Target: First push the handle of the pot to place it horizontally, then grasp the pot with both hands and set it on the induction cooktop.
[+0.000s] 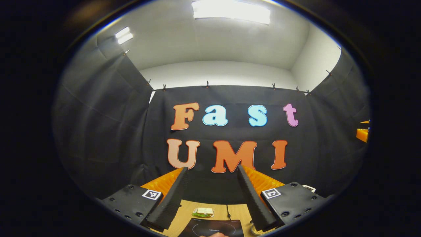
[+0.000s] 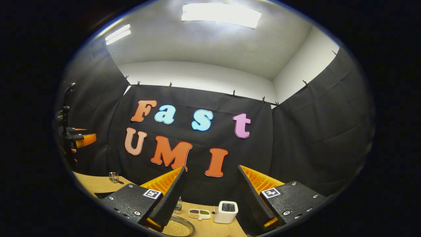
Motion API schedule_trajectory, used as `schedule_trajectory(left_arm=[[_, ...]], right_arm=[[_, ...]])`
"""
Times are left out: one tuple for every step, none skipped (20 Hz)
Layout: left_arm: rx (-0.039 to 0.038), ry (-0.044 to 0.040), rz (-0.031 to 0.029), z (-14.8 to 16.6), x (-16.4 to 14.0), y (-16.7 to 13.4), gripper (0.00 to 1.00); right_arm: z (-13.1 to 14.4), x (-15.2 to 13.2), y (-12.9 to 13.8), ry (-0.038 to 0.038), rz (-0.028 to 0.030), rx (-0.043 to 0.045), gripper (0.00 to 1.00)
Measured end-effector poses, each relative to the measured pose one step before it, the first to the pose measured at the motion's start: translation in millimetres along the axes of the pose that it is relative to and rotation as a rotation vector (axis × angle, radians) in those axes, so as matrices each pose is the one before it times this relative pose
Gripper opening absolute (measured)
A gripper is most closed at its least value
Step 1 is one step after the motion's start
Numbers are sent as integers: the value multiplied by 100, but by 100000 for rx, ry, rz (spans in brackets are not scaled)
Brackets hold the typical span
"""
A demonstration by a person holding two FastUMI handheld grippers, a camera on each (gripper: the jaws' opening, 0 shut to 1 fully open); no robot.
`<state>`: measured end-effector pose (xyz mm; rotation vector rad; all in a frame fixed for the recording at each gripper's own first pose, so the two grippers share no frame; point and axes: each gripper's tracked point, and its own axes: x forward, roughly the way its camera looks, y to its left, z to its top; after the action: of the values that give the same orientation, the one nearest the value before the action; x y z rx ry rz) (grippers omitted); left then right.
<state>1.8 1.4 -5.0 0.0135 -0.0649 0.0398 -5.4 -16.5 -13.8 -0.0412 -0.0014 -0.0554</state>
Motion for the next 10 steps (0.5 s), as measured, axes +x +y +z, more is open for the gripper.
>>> schedule_trajectory(left_arm=[[-165,-156,188,-104,-93,136,98],[170,-35,259,-167,86,33,98],[363,121,216,-74,74,8,98],[468,172,89,-120,114,19,98],[393,246,149,-230,-25,57,98],[255,350,524,-283,135,202,98],[193,265,434,-156,117,235,98],[-9,-31,461,-152,75,196,98],[-158,-32,315,-53,118,154,98],[-126,-120,214,-53,110,281,98]], right_arm=[[-425,142,195,818,677,369,95],[-332,57,134,986,526,318,95],[-455,138,191,1110,550,398,95],[-363,111,285,1024,672,365,95],[-410,157,260,1258,710,297,95],[-477,160,317,1572,733,219,95],[-545,20,399,1686,790,309,95],[-487,23,333,1662,692,378,94],[-598,98,355,1910,529,462,94],[-589,-82,271,2069,509,790,94]])
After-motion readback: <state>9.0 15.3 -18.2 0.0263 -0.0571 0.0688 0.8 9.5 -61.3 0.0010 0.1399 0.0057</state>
